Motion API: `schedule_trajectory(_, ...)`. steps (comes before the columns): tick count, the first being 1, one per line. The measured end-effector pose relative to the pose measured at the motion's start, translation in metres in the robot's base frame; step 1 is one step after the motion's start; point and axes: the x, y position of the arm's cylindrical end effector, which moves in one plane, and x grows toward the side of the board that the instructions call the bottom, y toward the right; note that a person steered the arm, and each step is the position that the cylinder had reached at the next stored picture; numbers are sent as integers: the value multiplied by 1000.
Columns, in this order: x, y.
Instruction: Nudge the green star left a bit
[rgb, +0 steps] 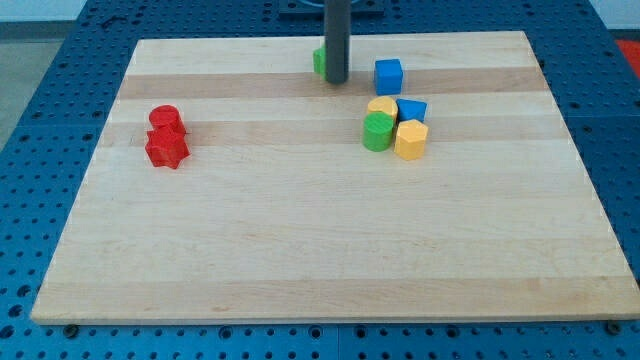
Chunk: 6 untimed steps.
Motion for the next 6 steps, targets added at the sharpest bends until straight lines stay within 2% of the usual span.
schedule_trajectory(1,-15,5)
schedule_trajectory(2,-12,44)
schedule_trajectory(3,-20,57)
schedule_trajectory(5,-69,39)
schedule_trajectory(6,-56,12)
